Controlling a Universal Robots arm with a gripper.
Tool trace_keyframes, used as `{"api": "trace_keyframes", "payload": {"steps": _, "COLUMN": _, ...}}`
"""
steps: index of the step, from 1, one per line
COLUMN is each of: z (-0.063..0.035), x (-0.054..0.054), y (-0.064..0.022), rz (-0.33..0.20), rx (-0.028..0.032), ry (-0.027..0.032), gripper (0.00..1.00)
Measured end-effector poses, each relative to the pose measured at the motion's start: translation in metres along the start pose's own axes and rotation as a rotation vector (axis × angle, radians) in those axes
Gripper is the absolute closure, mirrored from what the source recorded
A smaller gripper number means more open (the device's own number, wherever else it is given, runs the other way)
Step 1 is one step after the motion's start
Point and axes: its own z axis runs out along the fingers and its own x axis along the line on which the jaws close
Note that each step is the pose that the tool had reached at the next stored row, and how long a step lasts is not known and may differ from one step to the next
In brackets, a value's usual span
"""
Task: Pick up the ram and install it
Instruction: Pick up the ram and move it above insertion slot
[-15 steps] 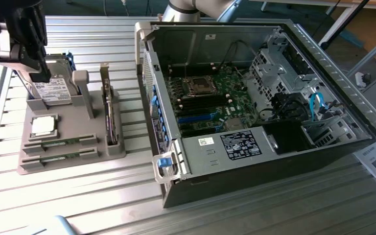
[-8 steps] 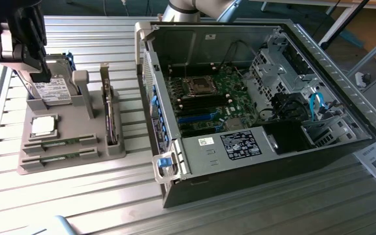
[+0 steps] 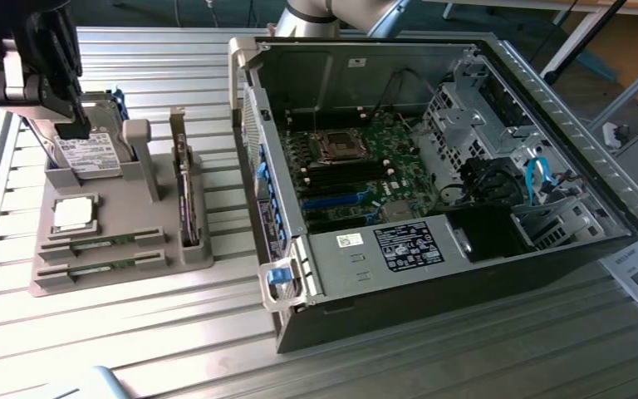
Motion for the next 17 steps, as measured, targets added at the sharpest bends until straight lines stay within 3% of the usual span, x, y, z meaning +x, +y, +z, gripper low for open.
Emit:
{"api": "trace_keyframes", "payload": {"steps": 4, "z": -0.0001, "x": 0.0000, "y": 0.0000, "rz": 0.000, "rx": 0.0000, "ry": 0.0000, "gripper": 0.90}}
{"api": "trace_keyframes", "payload": {"steps": 11, "z": -0.0001, "x": 0.0001, "y": 0.0008, "rz": 0.000, "rx": 0.0138, "ry": -0.0113, "gripper": 0.90}}
{"api": "trace_keyframes", "payload": {"steps": 14, "z": 0.0000, "x": 0.0001, "y": 0.0008, "rz": 0.000, "rx": 0.0139, "ry": -0.0114, "gripper": 0.90}}
{"api": "trace_keyframes", "payload": {"steps": 17, "z": 0.0000, "x": 0.0001, "y": 0.0012, "rz": 0.001, "rx": 0.0153, "ry": -0.0186, "gripper": 0.90}}
